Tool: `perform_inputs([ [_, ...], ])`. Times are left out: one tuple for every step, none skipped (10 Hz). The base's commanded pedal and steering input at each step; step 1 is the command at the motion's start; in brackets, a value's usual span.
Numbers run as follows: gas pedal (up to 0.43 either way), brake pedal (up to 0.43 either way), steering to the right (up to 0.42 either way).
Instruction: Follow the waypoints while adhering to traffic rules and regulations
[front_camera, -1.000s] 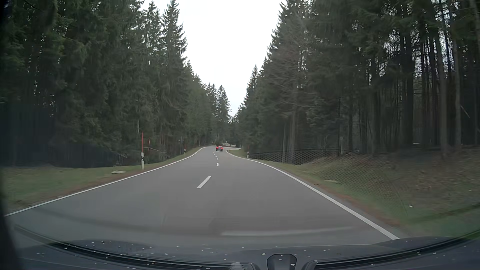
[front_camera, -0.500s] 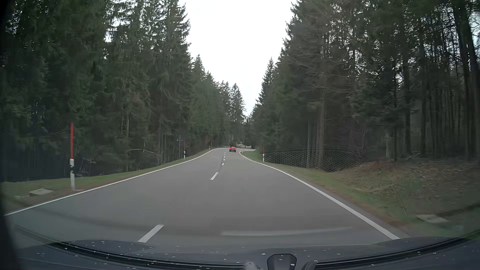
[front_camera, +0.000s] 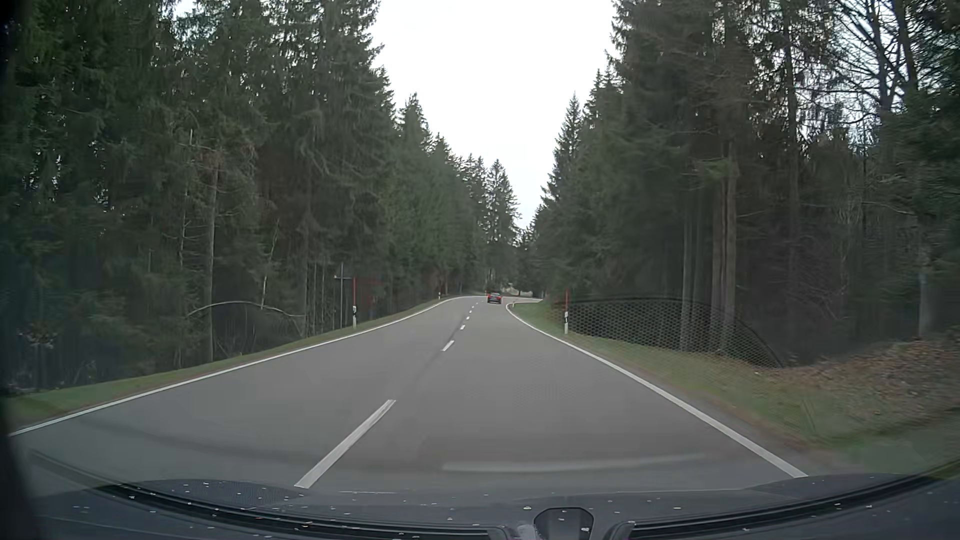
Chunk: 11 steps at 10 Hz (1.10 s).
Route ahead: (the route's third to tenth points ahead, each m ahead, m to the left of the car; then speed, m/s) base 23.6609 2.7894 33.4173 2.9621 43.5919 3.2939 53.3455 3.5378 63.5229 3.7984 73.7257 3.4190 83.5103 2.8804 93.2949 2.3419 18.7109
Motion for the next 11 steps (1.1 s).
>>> perform_inputs([
  [0.13,0.0,-0.02],
  [0.13,0.0,-0.017],
  [0.13,0.0,-0.014],
  [0.118,0.0,-0.012],
  [0.118,0.0,-0.013],
  [0.11,0.0,-0.013],
  [0.098,0.0,-0.012],
  [0.087,0.0,-0.011],
  [0.087,0.0,-0.01],
  [0.087,0.0,-0.009],
  [0.087,0.0,-0.008],
])
